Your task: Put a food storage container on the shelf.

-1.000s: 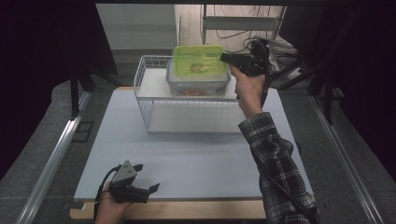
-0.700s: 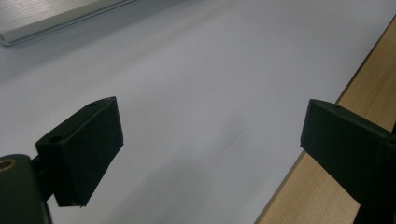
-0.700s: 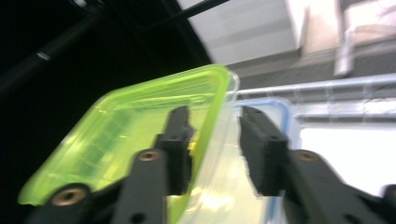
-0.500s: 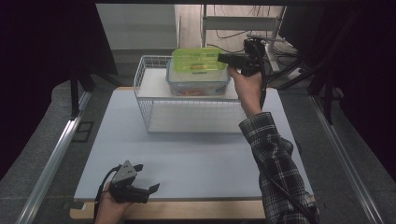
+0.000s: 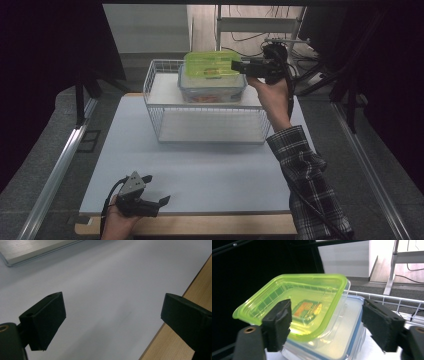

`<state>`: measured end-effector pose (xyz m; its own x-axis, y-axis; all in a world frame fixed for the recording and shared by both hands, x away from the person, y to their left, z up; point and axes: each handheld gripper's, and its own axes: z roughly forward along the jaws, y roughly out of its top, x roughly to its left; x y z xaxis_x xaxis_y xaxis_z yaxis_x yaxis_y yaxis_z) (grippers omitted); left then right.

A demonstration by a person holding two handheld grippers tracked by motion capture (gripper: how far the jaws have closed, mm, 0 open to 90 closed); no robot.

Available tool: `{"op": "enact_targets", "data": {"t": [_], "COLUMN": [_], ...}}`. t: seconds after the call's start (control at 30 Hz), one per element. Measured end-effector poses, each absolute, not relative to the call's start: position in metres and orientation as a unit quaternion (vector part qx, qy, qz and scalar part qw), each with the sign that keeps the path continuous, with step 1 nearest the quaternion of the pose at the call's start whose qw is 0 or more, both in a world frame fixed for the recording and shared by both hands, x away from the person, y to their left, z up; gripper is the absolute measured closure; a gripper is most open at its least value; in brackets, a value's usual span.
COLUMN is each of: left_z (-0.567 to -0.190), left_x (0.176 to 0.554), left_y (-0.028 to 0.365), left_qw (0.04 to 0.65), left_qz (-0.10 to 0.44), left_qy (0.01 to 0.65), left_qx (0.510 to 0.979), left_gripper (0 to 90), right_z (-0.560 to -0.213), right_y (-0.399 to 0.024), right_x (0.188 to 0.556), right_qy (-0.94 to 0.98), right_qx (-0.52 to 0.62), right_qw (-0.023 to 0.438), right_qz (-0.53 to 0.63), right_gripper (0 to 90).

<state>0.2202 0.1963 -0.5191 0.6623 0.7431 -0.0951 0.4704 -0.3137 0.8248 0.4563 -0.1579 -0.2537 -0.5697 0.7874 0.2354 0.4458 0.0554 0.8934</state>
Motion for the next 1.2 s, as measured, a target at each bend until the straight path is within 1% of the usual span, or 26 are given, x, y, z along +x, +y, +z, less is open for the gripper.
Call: {"op": "enact_targets", "data": {"t": [0.1, 0.2, 0.37, 0.57, 0.73, 1.2], "left_z": [-0.519, -0.519, -0.519, -0.519, -0.519, -0.519], "left_x": [0.220, 0.220, 0.220, 0.220, 0.220, 0.220], "left_y": [0.196, 0.196, 0.197, 0.197, 0.196, 0.196], "left_qw": [0.444, 0.444, 0.445, 0.445, 0.444, 0.443], "left_qz": [0.154, 0.155, 0.156, 0.157, 0.157, 0.158], "left_qy": [0.381, 0.382, 0.381, 0.381, 0.382, 0.381], "left_qx": [0.796, 0.796, 0.795, 0.795, 0.795, 0.796], "left_gripper": [5.8, 5.8, 5.8, 5.8, 5.8, 5.8], "right_z": [-0.256, -0.258, -0.262, -0.266, -0.269, -0.286], "right_y": [-0.159, -0.161, -0.165, -0.169, -0.171, -0.176], "right_x": [0.451, 0.444, 0.436, 0.429, 0.424, 0.412], "right_qy": [0.716, 0.724, 0.734, 0.736, 0.742, 0.753], "right_qx": [0.423, 0.409, 0.395, 0.388, 0.380, 0.365], "right_qw": [0.158, 0.168, 0.189, 0.189, 0.200, 0.198], "right_qz": [0.532, 0.530, 0.519, 0.522, 0.515, 0.511], "right_gripper": [19.8, 17.8, 17.2, 16.1, 15.4, 11.8]}}
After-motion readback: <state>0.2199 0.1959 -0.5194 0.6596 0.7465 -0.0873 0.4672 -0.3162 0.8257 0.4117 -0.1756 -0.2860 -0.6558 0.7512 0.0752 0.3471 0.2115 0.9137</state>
